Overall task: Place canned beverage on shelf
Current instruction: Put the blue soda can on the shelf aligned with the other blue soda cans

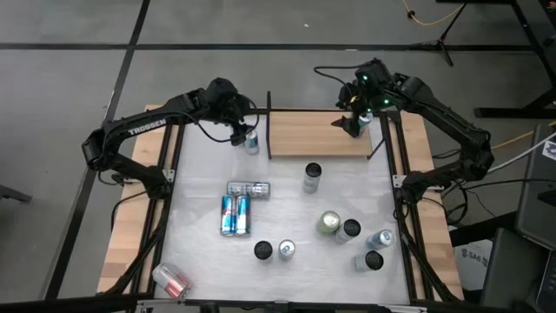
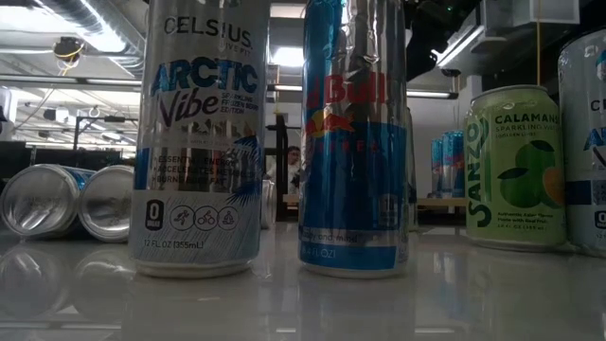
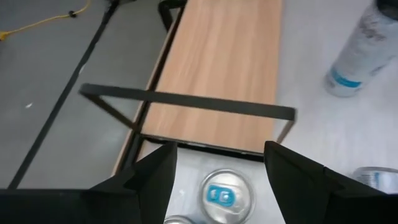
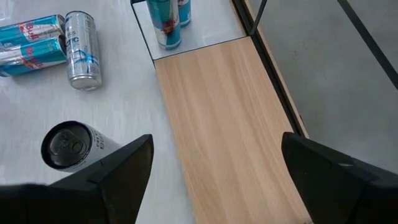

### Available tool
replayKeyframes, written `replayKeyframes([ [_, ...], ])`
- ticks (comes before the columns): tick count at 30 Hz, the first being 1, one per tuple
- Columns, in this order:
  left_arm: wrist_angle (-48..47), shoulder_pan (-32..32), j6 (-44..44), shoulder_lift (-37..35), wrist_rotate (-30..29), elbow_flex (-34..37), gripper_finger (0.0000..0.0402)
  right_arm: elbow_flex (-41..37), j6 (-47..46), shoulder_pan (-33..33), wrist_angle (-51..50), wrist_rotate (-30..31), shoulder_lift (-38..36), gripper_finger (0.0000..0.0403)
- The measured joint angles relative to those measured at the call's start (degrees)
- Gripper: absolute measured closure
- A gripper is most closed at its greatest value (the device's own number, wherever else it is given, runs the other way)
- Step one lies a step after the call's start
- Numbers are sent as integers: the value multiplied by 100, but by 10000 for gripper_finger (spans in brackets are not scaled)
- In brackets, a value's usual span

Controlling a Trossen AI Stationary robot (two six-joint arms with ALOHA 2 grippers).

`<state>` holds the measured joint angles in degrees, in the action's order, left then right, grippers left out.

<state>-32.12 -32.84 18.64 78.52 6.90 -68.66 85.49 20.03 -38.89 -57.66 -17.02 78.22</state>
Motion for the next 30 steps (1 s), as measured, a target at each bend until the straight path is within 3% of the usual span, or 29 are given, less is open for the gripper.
replayKeyframes([
  [17,0,2,293,0,132,0,166,0,0,0,80,2,0,58],
  [30,4,2,266,-4,126,82,63,0,0,-2,75,4,0,58],
])
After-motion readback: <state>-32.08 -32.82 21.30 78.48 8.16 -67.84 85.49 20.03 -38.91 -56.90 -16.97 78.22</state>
